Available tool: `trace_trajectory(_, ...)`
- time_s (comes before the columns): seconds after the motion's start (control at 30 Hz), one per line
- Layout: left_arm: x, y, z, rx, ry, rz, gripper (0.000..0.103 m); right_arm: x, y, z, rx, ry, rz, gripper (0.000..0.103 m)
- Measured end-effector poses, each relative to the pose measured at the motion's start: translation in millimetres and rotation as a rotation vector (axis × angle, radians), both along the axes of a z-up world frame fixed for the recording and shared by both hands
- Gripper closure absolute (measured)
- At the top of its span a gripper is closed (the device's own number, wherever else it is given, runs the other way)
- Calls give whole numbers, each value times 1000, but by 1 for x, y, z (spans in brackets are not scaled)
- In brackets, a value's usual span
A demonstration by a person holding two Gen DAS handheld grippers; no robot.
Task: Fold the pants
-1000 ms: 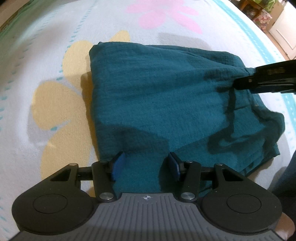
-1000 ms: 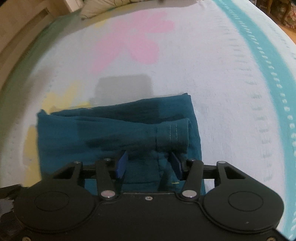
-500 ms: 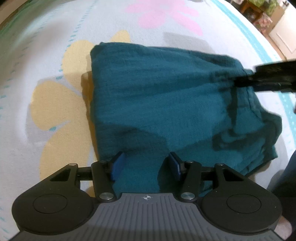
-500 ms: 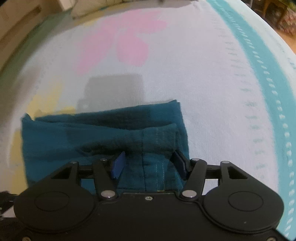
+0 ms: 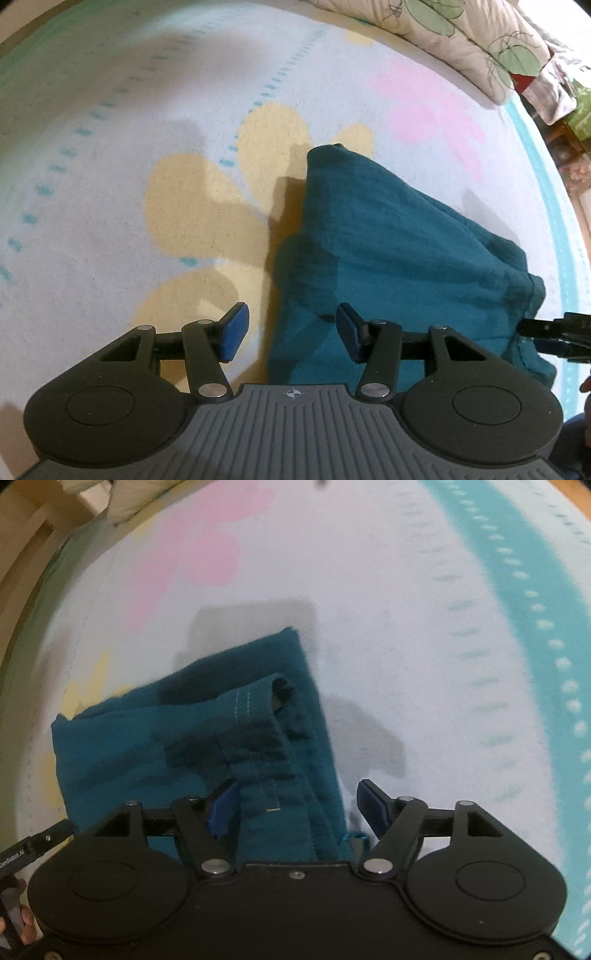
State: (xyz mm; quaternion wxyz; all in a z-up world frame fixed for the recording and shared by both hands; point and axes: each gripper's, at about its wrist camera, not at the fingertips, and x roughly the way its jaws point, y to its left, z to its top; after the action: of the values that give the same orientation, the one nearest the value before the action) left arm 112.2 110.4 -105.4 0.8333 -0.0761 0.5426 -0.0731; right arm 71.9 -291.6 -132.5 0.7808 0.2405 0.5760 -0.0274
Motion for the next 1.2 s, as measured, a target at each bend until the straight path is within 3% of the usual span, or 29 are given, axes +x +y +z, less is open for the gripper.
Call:
trace_trajectory(0.33,4,1,2,-19,-4,18,52,14,3,-16,129,-46,72,27)
trace_trajectory(0.47,3,-4,1,-14,-17,-1,52,17,5,-19,155,-66,109,37)
trace_trajectory(0.6,0,-16,1,-1,-32,-68,51,17,0,-22,188,-76,98,38)
trace_trajectory(0.7,1,-26,-4,20,-41,-112,37,19,2,-24,202,-81,89,36)
trace_trajectory(0.8,5,-34,-14,66,-22,-145,32,20,3,-26,218,-87,82,34)
trace_trajectory(0.97,16,-40,-17,53,-40,-142,22,20,8,-27,229,-104,96,26)
trace_trajectory(1.2,29,-49,-21,34,-102,-140,21,24,14,-31,242,-115,95,21)
